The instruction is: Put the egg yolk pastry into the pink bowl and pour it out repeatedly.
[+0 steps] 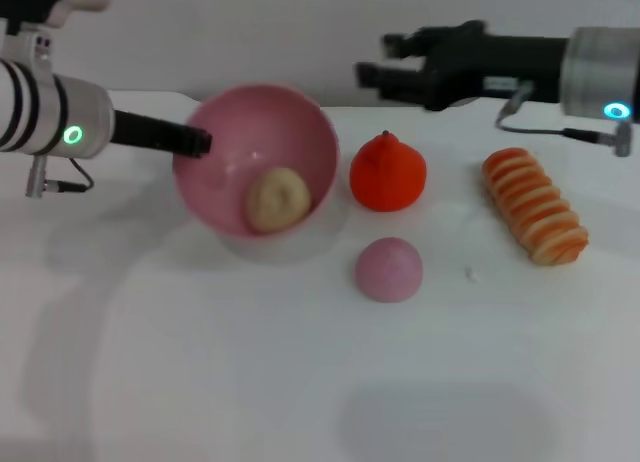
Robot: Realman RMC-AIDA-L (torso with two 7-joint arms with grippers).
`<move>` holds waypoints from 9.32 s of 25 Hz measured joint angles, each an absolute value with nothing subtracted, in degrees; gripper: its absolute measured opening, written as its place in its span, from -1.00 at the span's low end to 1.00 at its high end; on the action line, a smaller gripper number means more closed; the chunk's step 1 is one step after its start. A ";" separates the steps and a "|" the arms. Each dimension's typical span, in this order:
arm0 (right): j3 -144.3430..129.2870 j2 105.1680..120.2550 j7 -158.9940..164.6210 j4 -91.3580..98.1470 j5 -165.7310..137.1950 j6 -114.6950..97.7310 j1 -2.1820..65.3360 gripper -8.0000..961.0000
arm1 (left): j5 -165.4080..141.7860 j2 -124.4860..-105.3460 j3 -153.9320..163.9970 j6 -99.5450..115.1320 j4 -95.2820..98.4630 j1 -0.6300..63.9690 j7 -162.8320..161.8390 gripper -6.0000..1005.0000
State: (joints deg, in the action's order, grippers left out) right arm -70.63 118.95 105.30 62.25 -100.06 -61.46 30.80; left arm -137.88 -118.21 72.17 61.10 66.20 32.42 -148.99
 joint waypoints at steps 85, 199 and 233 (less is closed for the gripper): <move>-100.19 118.92 121.00 52.53 -113.38 -67.68 46.90 0.46 | -128.03 -115.05 51.44 77.43 73.73 19.14 -148.35 -0.98; -75.84 119.09 108.76 68.57 -111.70 -65.71 34.06 0.04 | -142.39 -117.98 71.86 76.44 57.26 40.70 -150.40 -0.61; -53.09 119.26 48.45 14.04 -25.27 -66.49 29.34 0.04 | -53.66 -118.29 27.86 86.93 24.01 17.56 -57.27 0.66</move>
